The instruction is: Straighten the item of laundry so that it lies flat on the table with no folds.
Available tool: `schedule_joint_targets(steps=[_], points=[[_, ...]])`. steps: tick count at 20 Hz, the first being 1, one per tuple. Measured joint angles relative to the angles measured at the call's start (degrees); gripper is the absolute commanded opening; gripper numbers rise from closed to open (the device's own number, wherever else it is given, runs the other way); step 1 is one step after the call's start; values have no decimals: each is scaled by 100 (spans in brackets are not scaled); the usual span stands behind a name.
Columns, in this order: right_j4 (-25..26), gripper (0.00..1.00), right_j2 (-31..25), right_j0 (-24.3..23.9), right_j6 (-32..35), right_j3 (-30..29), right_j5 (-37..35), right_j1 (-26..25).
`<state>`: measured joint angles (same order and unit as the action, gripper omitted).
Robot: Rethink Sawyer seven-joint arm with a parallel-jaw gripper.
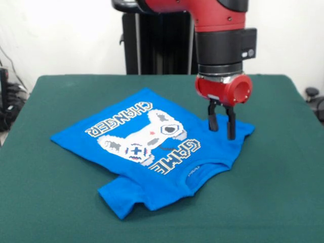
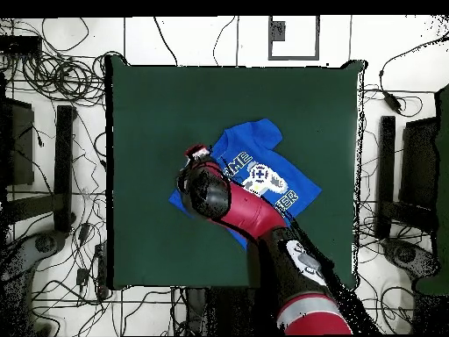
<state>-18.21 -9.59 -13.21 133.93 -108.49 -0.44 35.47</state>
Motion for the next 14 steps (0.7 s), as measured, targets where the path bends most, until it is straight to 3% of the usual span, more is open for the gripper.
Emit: schedule_joint_targets(steps=[14], points=[[150, 100, 280, -54, 0, 894, -776, -10]])
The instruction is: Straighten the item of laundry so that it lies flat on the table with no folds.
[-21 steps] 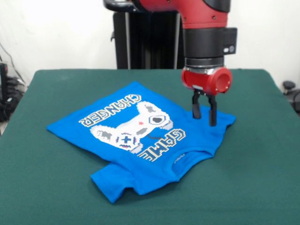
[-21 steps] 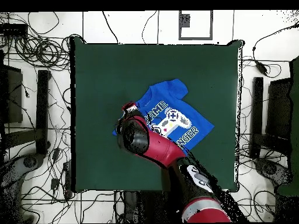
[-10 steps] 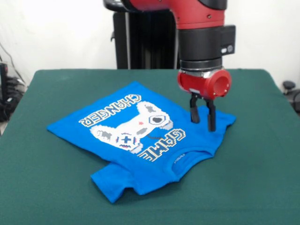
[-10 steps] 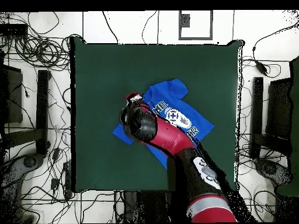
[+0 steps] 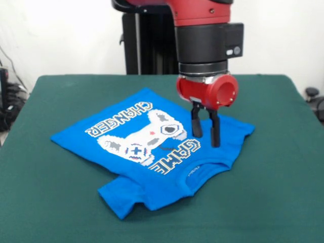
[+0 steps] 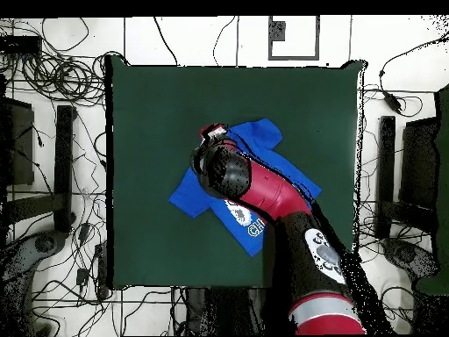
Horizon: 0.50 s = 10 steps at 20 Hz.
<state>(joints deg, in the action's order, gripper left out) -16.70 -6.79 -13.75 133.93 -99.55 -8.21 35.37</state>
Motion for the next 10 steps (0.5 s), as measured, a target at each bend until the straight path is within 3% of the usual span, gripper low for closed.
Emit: schedule_joint_targets(steps=[10], points=[[217, 100, 149, 13, 0, 580, -341, -42]])
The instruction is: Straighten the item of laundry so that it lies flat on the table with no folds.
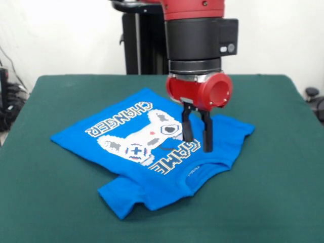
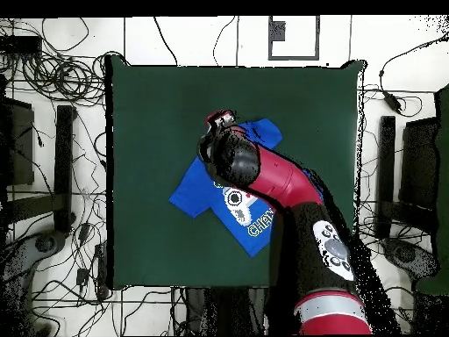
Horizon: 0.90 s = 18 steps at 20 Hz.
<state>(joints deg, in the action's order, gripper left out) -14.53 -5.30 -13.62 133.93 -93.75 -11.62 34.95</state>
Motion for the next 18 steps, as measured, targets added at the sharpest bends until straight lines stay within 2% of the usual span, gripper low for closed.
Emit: schedule_joint_targets(steps=[9, 18], points=[[247, 100, 308, 14, 0, 691, -338, -176], [480, 100, 403, 22, 0, 1037, -350, -373]])
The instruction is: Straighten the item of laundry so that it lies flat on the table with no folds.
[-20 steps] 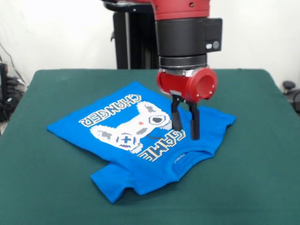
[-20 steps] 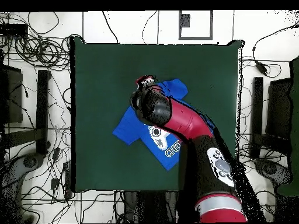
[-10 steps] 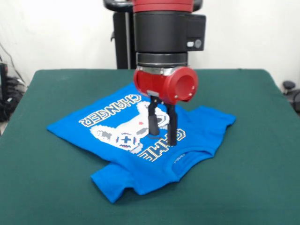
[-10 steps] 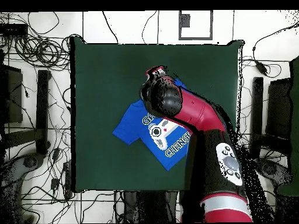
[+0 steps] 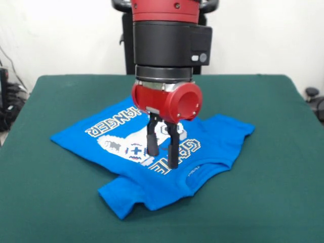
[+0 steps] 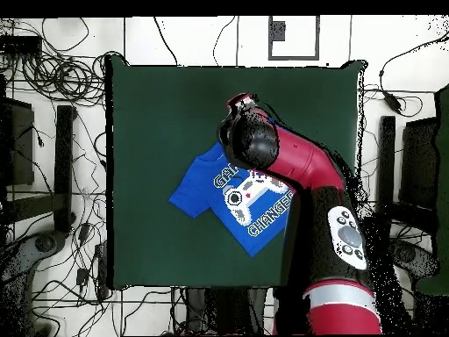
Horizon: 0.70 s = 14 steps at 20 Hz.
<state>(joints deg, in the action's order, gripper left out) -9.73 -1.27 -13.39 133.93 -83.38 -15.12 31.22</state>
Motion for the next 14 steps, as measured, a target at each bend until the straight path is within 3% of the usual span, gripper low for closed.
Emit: schedule_joint_targets(steps=[14], points=[[168, 100, 124, 8, 0, 517, 0, -560]])
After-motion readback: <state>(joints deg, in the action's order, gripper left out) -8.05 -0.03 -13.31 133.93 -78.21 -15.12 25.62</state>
